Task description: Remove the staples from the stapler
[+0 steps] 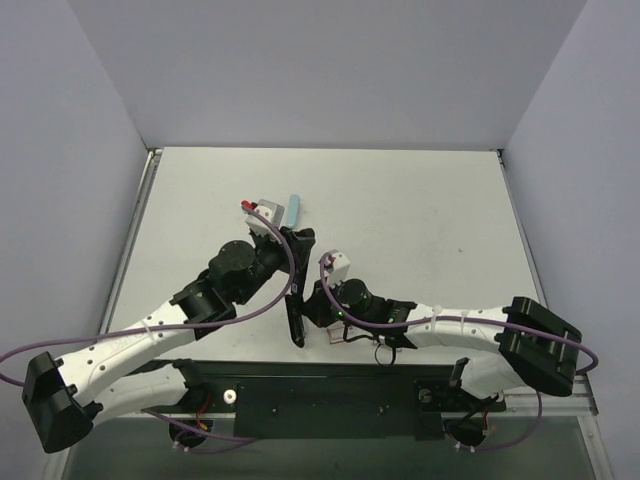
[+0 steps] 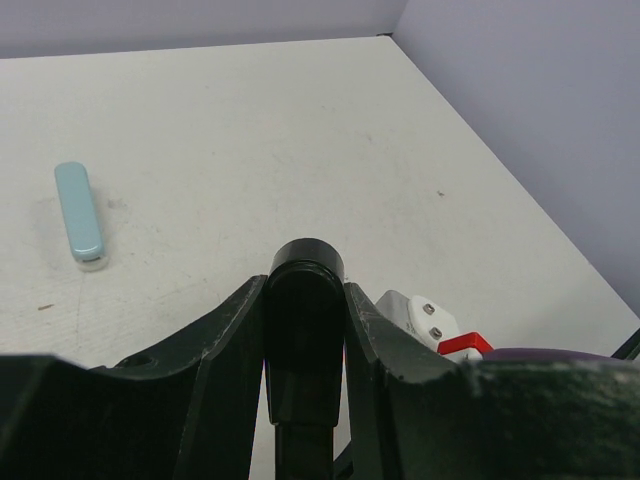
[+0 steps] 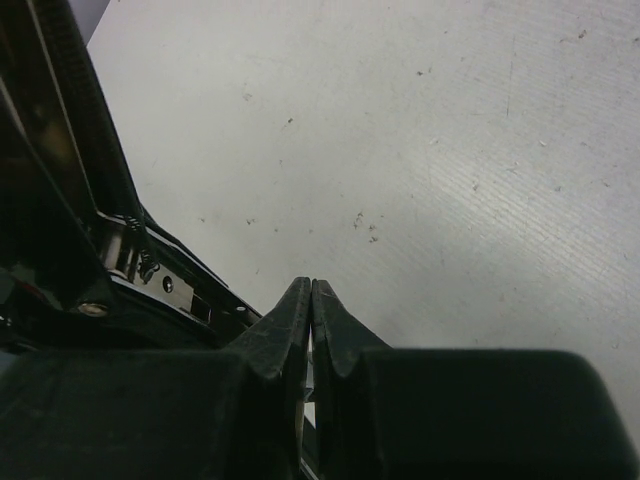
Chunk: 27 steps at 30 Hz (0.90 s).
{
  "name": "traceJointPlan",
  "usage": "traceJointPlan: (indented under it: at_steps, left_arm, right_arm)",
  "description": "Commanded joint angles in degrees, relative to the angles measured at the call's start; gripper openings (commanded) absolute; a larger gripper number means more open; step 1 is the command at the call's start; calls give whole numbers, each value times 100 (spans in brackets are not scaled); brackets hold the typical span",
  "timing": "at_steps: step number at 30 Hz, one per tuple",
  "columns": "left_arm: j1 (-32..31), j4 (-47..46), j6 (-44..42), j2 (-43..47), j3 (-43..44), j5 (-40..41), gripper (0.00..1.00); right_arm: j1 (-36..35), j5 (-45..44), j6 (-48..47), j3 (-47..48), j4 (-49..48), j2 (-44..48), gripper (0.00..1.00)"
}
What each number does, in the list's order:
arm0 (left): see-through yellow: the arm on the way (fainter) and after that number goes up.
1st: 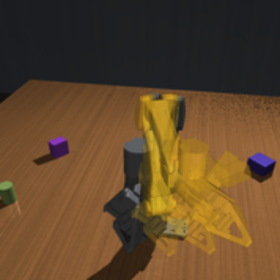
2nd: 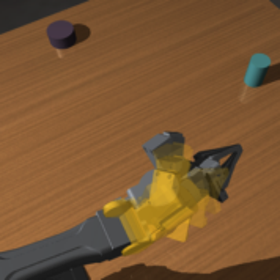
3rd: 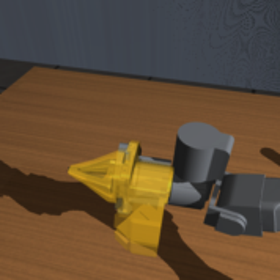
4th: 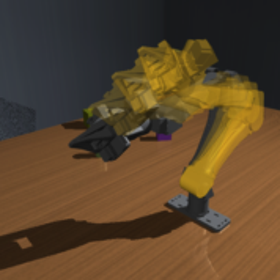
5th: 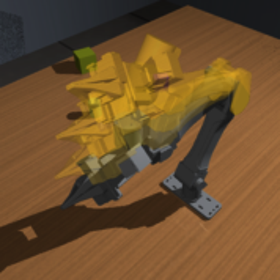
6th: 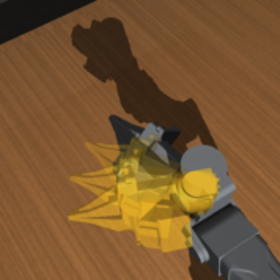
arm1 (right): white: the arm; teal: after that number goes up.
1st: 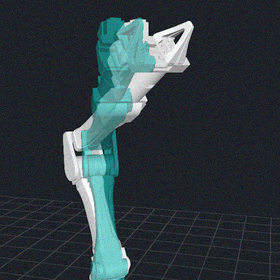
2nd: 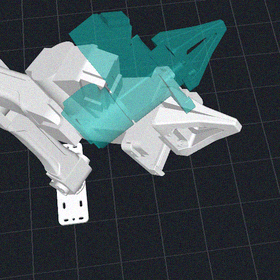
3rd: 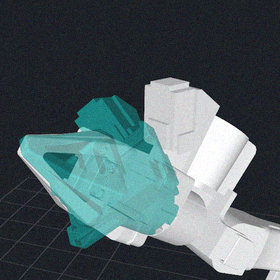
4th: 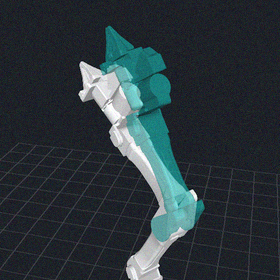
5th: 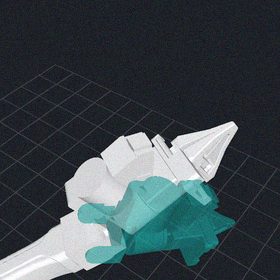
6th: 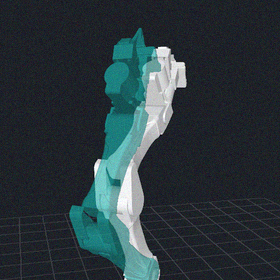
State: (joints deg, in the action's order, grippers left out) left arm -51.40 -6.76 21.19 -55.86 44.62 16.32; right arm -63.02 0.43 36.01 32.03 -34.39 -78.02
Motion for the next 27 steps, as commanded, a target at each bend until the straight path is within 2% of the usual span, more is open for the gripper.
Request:
traceJointPlan:
  at_steps: [1,13,27]
  left_arm:
    - [24,-1046,-1,-101,407,223,0]
    - [147,-1178,-133,-690,680,179,0]
    - [156,-625,69,83,539,48,0]
  right_arm:
    - [-52,98,29,207,-630,-108,0]
    - [88,160,29,321,-911,-372,0]
    - [370,-25,-146,23,-420,287,0]
